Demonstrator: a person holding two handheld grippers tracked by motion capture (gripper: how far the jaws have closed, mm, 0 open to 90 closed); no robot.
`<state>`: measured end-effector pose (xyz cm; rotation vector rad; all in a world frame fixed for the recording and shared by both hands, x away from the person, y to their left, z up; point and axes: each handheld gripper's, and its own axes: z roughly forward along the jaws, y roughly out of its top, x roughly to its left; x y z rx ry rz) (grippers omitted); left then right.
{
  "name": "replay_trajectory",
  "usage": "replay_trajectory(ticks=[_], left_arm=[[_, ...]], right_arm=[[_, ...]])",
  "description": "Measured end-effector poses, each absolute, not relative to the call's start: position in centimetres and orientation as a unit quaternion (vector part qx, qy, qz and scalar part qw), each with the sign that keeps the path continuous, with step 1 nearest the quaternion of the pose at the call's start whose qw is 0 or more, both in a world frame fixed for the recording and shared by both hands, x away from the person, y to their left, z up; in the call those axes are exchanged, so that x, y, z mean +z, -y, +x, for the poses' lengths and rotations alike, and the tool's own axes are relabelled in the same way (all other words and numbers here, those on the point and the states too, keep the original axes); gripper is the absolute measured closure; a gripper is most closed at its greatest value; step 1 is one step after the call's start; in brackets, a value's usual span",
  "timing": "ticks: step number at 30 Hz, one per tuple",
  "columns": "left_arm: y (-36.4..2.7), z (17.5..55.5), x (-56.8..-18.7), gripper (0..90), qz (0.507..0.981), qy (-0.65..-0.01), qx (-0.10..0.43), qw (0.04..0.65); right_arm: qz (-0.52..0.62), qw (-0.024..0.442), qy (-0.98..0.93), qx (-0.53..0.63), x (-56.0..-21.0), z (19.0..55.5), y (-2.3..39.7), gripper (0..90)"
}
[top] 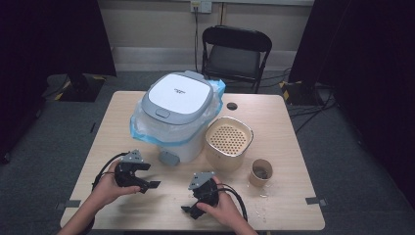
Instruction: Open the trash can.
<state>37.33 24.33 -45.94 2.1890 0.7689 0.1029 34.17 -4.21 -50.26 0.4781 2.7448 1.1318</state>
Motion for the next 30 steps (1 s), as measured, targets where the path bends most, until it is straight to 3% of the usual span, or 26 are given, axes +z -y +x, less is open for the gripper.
replay_trajectory(ticks=[11,30], left_arm=[[-24.4,37.6,-42.0,23.4,0.87,-0.288,0.039,0.399],[-25.0,38.1,-35.7,25.0,0.869,-0.286,0.045,0.4]], right_arm=[[0.159,0.067,-0.911,0.376,-50.3,34.2,4.2,0.0],[0.158,0.068,-0.91,0.376,-50.3,34.2,4.2,0.0]])
